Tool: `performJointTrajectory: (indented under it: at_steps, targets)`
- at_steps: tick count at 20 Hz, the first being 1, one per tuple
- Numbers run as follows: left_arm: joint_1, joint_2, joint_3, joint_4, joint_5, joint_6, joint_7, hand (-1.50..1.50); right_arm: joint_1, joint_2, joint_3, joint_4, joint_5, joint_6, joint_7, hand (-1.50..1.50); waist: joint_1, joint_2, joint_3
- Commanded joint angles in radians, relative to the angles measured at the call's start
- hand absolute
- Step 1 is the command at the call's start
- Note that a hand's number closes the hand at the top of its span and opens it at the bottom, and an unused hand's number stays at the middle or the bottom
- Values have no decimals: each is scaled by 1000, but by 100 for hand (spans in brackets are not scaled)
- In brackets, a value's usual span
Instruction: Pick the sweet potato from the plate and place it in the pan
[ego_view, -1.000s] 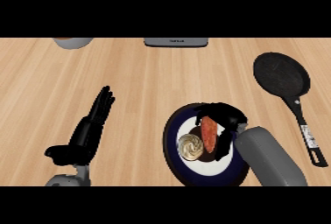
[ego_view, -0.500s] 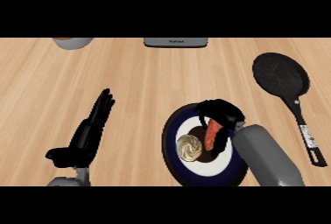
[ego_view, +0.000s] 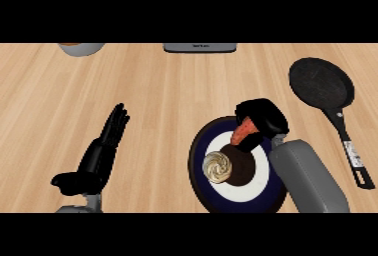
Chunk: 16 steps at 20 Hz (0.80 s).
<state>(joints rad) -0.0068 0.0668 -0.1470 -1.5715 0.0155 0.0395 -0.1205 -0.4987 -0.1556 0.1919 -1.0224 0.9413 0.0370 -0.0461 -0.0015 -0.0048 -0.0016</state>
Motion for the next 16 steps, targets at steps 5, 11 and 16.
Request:
performJointTrajectory:
  at_steps: [5, 11, 16]
  targets:
    - [-12, -1, -14, -25, 1, -12, 12, 0, -172, 112, -127, 9, 204, -311, 562, 150, 23, 5, 1]
    - [13, -13, -27, -43, -6, -5, 36, 0, -250, 143, -171, -17, 269, -411, 697, 150, 15, 5, 2]
    - [-44, -37, -13, 0, -23, 24, 28, 0, -232, 98, -274, -62, 185, -463, 695, 150, 3, 5, 2]
